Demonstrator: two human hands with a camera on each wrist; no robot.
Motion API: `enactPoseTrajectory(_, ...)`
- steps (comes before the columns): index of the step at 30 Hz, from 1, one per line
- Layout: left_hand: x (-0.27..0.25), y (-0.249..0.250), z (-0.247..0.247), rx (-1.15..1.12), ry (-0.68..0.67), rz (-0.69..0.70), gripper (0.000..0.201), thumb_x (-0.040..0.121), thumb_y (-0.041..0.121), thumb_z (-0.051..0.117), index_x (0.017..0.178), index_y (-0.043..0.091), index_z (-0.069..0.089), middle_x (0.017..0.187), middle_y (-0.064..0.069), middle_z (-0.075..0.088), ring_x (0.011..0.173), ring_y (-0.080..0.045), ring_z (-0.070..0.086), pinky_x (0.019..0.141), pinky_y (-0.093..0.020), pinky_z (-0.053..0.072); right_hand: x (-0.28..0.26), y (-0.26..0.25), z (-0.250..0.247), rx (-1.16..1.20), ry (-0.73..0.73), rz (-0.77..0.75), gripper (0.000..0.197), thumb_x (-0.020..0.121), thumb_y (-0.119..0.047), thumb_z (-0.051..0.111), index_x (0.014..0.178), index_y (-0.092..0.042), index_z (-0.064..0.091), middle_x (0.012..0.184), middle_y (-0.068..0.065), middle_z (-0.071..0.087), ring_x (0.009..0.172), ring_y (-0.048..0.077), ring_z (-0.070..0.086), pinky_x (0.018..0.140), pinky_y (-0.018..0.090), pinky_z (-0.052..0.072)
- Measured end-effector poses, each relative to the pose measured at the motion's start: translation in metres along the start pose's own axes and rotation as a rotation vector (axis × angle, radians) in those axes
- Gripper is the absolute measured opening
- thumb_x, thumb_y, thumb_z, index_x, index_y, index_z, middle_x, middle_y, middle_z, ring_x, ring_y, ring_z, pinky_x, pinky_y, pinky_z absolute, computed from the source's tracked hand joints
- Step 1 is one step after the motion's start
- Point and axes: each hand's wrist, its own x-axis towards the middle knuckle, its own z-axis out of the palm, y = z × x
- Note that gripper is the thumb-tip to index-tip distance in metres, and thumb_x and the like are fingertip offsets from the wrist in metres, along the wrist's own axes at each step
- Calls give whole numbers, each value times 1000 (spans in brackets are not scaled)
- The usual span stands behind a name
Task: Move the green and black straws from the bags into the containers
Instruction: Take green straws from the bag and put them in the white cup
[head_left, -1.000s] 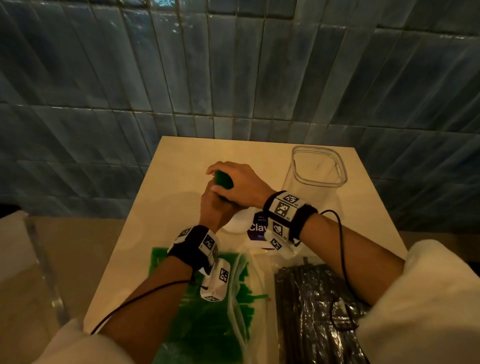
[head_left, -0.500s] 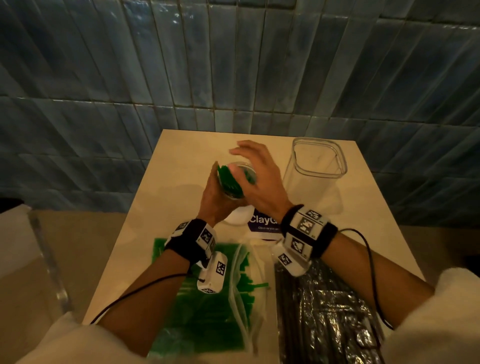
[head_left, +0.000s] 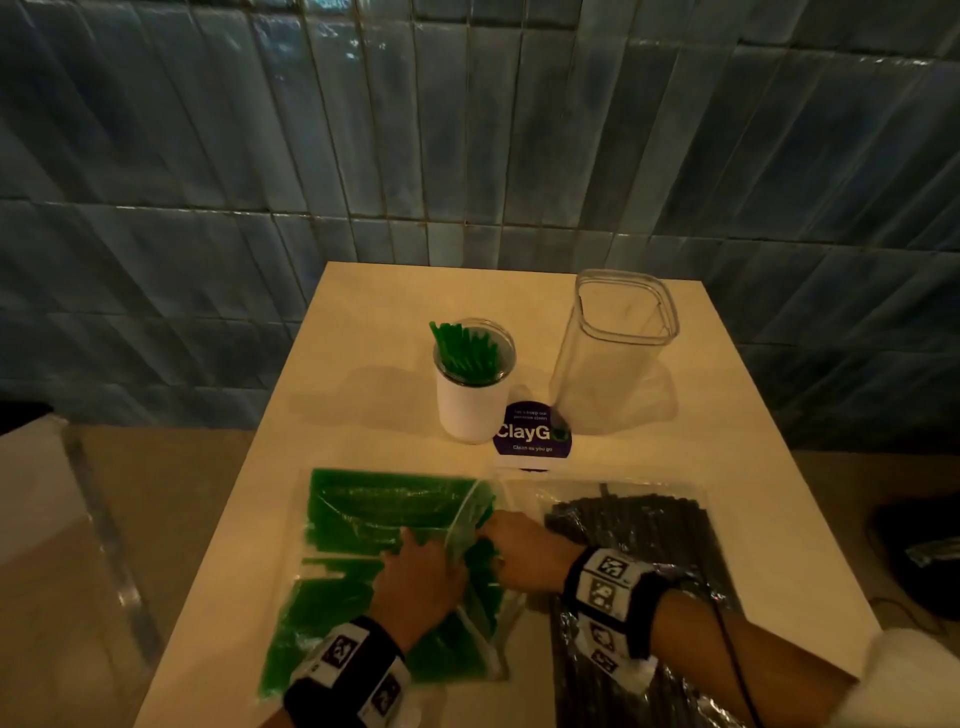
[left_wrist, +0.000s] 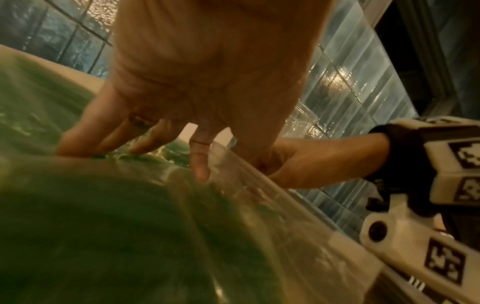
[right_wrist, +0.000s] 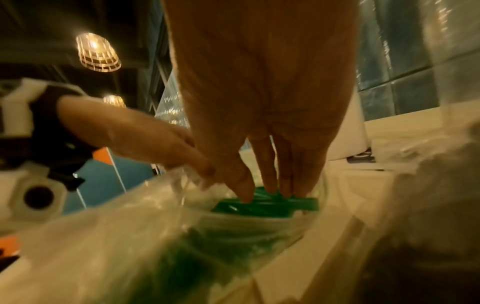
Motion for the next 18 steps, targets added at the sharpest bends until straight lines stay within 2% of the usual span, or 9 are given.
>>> enactPoseTrajectory(2,-7,4,-10,-61,25,29,30,95,41,36,92,21,58,98,-3,59,88,-20,59,83,-38,51,8,-2,9,-88,17,2,19,88,-10,56,107,-6,60,113,9,55,97,20,57,84,31,51)
enactPoseTrajectory(5,-11,4,-21,-180,42,81,25,97,30,40,89,17,59,90,-2,63,82,-17,61,78,-32,51,17,-6,11,-170,58,3,21,88,-13,58,107,-4,60,116,10,55,101,24,56,89,34,51)
enactPoseTrajectory(7,-17,6,-28,-194,57,116,21,97,28,40,88,18,57,85,1,59,77,-15,57,70,-26,45,21,-9,12,-213,53,30,26,87,-12,60,111,-2,58,118,13,56,104,27,57,91,34,50)
enactPoseTrajectory(10,-23,8,-32,-243,77,152,20,97,25,40,80,22,50,78,2,54,72,-13,54,64,-21,38,23,-13,14,-290,48,77,36,84,-14,65,117,-3,54,119,16,56,105,30,58,92,38,50)
enactPoseTrajectory(13,-25,11,-36,-276,56,145,27,97,26,40,72,24,49,71,5,53,65,-9,52,58,-19,38,22,-19,19,-314,14,103,29,85,-13,65,112,-4,59,115,16,59,102,31,60,89,39,52)
enactPoseTrajectory(15,-26,13,-37,-268,51,150,31,98,28,40,68,26,46,67,7,50,63,-8,50,58,-20,39,20,-21,20,-361,-9,143,25,86,-15,63,108,-3,60,114,17,58,101,32,59,88,38,52)
enactPoseTrajectory(18,-28,15,-37,-220,70,124,25,97,33,39,80,21,53,76,4,55,72,-11,56,64,-22,43,18,-20,20,-404,2,161,23,87,-21,62,102,-4,62,100,14,60,91,28,60,84,38,53)
